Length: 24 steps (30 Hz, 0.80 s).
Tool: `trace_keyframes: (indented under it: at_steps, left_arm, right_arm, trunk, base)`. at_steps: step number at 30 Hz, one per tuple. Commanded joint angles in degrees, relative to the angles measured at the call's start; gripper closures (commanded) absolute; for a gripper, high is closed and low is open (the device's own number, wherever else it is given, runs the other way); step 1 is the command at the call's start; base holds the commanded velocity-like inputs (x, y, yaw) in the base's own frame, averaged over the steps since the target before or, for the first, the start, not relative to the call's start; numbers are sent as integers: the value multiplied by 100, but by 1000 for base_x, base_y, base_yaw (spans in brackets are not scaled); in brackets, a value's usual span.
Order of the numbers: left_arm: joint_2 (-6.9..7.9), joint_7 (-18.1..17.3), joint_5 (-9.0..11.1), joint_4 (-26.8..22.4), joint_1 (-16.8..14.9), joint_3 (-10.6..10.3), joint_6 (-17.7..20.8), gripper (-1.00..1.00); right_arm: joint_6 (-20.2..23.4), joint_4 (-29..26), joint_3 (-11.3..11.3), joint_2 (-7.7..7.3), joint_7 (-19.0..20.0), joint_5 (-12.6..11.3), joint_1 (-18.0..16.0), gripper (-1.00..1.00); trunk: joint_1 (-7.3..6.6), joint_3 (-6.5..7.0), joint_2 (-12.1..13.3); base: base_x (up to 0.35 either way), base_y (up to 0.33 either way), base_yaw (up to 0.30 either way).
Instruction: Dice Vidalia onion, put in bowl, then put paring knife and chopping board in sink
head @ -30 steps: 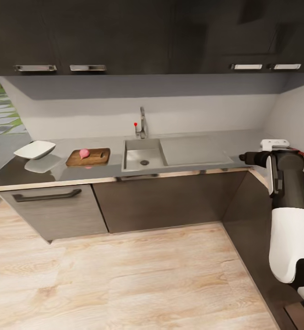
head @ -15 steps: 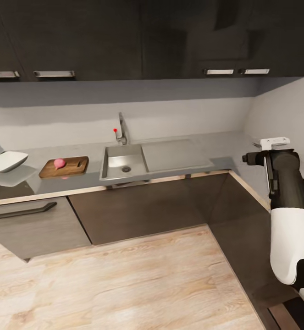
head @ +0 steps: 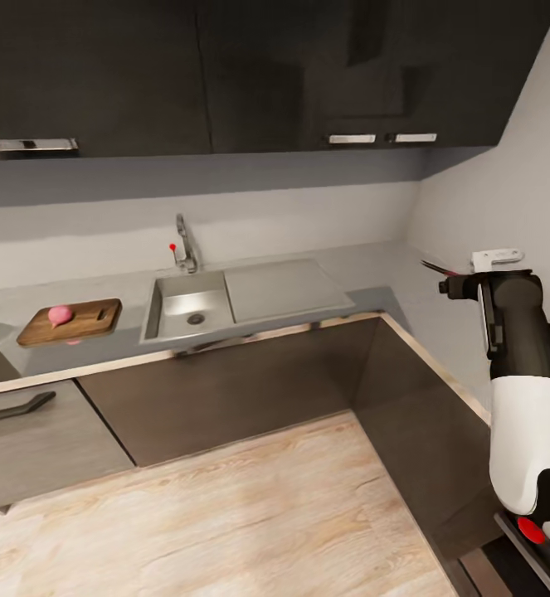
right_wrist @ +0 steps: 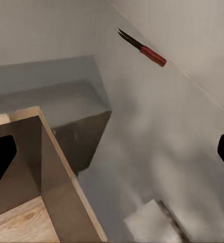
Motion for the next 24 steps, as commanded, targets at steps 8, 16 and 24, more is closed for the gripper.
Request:
trace_keyframes:
  at_steps: [8,16,24]
  left_arm:
    - [6,46,8,58,0,-58,-10,-100]
    - [5,46,8,64,0,-60,-10,-100]
    - [7,46,8,67,0,-67,-10,-100]
  right_arm:
    - [2,10,-4,46,263,45,-8,-100]
    - [1,14,-13,61,643,43,-7,-100]
    - [-5,76,-13,70,662,42,-8,-100]
  trunk:
    - [5,49,-12]
    - [5,100,-12]
    - [5,149,-12]
  base:
    - [107,-118,-168]
    - [104,-111,-167]
    - [103,-110,-157]
